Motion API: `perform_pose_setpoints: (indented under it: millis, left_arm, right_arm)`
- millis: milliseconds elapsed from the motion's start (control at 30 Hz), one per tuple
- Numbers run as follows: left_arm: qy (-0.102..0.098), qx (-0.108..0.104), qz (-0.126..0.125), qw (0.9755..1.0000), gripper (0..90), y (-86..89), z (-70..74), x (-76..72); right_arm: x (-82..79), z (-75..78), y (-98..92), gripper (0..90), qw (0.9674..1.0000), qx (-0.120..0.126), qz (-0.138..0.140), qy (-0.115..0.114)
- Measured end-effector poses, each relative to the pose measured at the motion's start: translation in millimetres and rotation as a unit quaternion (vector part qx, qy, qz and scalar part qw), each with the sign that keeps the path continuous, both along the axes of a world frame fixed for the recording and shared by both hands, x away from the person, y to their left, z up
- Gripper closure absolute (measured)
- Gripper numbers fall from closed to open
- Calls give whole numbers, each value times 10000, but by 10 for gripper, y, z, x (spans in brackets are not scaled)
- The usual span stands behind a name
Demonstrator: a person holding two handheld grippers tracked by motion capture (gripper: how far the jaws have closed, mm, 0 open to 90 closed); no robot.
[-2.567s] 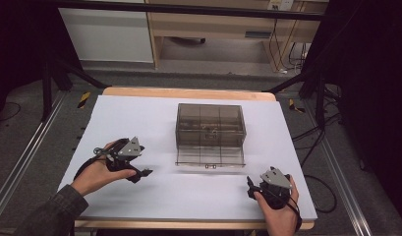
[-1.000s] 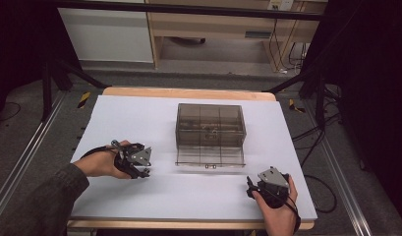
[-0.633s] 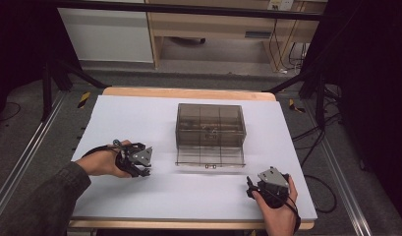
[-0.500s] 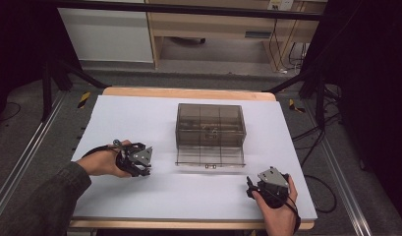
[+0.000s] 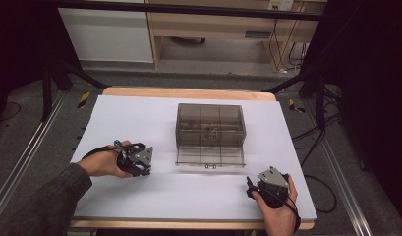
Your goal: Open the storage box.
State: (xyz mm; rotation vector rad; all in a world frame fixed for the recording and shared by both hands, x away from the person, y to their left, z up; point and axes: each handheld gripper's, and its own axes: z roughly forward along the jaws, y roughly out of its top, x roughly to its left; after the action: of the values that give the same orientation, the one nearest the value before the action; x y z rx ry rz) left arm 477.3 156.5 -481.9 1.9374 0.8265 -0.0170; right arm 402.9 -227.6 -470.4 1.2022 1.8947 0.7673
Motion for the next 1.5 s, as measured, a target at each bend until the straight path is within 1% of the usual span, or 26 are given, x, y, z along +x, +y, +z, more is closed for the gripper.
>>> perform_pose_setpoints:
  millis: [100,267,333,500,700,733,867,967,1000,1033,1067,1133,1200,1267,1300,1333,1367,1400,1433,1467,1500]
  left_arm:
    - [43,-23,32,10000,687,-13,-2,1]
    - [67,-41,9,10000,719,-9,1,-4]
    - [37,-9,6,10000,728,-5,0,-2]
    - [8,-8,55,10000,730,-1,1,-6]
    - [-21,-11,24,10000,730,27,20,1]
    - [-27,-9,9,10000,731,35,33,0]
    - [-169,54,-109,9998,731,69,104,13]
    - [-243,77,-153,9996,731,76,167,7]
    - [-263,46,-164,9995,731,72,188,0]
    - [-242,62,-189,9995,731,71,219,-10]
    - [-242,31,-183,9995,731,58,242,-34]
    - [-288,17,-272,9992,731,44,293,-71]
    - [-384,49,-397,9985,731,34,351,-98]
    - [-534,196,-655,9962,731,36,426,-104]
    - [-637,341,-820,9940,731,39,465,-105]
    - [-801,675,-1128,9881,731,66,514,-82]
    - [-903,962,-1391,9814,731,83,562,-64]
    - [-955,1073,-1520,9779,731,74,593,-60]
    - [-975,1083,-1529,9774,731,48,610,-65]
    - [-989,1052,-1504,9780,731,20,619,-71]
    - [-1002,1033,-1505,9781,731,1,634,-69]
  right_arm:
    - [0,-1,0,156,10000,5,-2,4]
    - [1,-1,-1,157,10000,6,-2,2]
    - [1,-1,0,157,10000,-3,1,9]
    - [2,-2,3,158,10000,-29,-1,-6]
    - [4,-3,2,157,10000,-40,1,2]
    - [4,-2,3,157,10000,-37,-1,8]
    - [4,-2,7,156,10000,-46,1,10]
    - [3,-2,7,155,10000,-48,-3,5]
    - [4,-3,9,154,10000,-53,-12,9]
    - [5,-4,8,154,10000,-54,-6,6]
    - [6,-4,8,153,10000,-59,-8,6]
    - [9,-6,8,151,10000,-70,1,11]
    - [12,-10,9,149,10000,-58,-4,23]
    - [15,-13,11,148,10000,-70,-17,34]
    - [16,-13,12,147,10000,-65,-16,40]
    - [17,-14,11,147,10000,-85,-15,48]
    - [17,-15,12,146,10000,-83,-12,49]
    - [16,-15,12,146,10000,-74,-16,43]
    - [15,-14,9,145,10000,-67,-10,41]
    - [16,-14,7,145,10000,-68,-19,42]
    - [16,-14,6,145,10000,-62,-21,45]
